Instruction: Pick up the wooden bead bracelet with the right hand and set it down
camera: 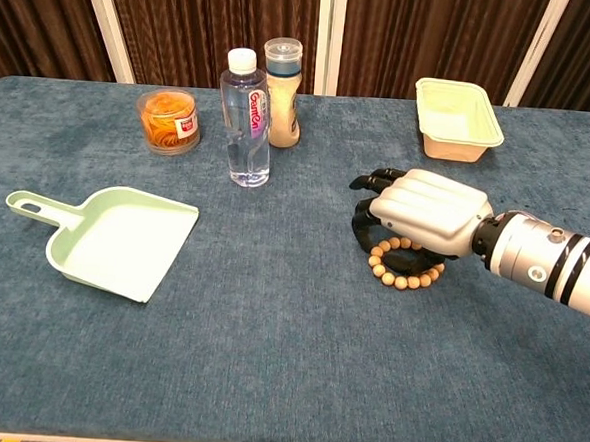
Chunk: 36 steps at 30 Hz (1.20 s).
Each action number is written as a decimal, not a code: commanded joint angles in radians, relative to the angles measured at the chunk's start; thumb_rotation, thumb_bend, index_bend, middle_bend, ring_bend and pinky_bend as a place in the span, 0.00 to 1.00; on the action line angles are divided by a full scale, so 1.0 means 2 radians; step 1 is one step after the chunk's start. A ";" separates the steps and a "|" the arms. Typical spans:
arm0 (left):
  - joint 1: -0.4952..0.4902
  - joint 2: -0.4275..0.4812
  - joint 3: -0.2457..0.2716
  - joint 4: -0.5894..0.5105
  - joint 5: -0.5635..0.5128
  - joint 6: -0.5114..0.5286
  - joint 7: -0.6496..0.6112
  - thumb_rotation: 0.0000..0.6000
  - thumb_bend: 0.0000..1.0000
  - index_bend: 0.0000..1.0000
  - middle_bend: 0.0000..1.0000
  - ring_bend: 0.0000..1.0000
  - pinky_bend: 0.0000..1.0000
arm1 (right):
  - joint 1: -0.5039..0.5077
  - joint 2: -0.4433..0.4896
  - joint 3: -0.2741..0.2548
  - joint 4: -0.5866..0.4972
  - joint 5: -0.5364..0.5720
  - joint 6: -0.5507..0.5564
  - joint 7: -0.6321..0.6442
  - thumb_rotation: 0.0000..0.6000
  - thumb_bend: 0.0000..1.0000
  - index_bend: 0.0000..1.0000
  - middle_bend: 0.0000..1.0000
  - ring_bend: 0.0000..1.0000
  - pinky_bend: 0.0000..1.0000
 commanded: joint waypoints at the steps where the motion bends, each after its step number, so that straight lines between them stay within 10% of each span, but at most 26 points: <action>1: 0.001 -0.002 0.001 0.004 0.001 0.001 -0.004 1.00 0.00 0.19 0.16 0.09 0.06 | -0.005 -0.005 -0.001 0.008 0.002 0.010 0.003 1.00 0.39 0.64 0.38 0.13 0.13; 7: 0.002 -0.003 0.001 0.008 0.004 0.004 -0.011 1.00 0.00 0.19 0.16 0.09 0.06 | -0.023 0.015 0.027 -0.007 0.043 0.029 0.067 1.00 0.51 0.77 0.46 0.21 0.17; 16: -0.003 -0.004 0.001 0.013 0.008 -0.003 -0.017 1.00 0.00 0.19 0.16 0.09 0.06 | -0.065 0.136 0.109 -0.164 0.178 -0.017 0.331 1.00 0.53 0.79 0.50 0.23 0.17; 24: -0.010 -0.001 0.001 0.009 0.012 -0.009 -0.016 1.00 0.00 0.19 0.16 0.09 0.06 | -0.082 0.182 0.116 -0.191 0.174 -0.048 0.509 1.00 0.55 0.79 0.51 0.23 0.17; 36: -0.016 0.001 0.002 0.009 0.012 -0.018 -0.018 1.00 0.00 0.19 0.16 0.09 0.06 | -0.101 0.114 0.098 -0.078 0.108 0.080 0.462 1.00 0.59 0.77 0.46 0.15 0.00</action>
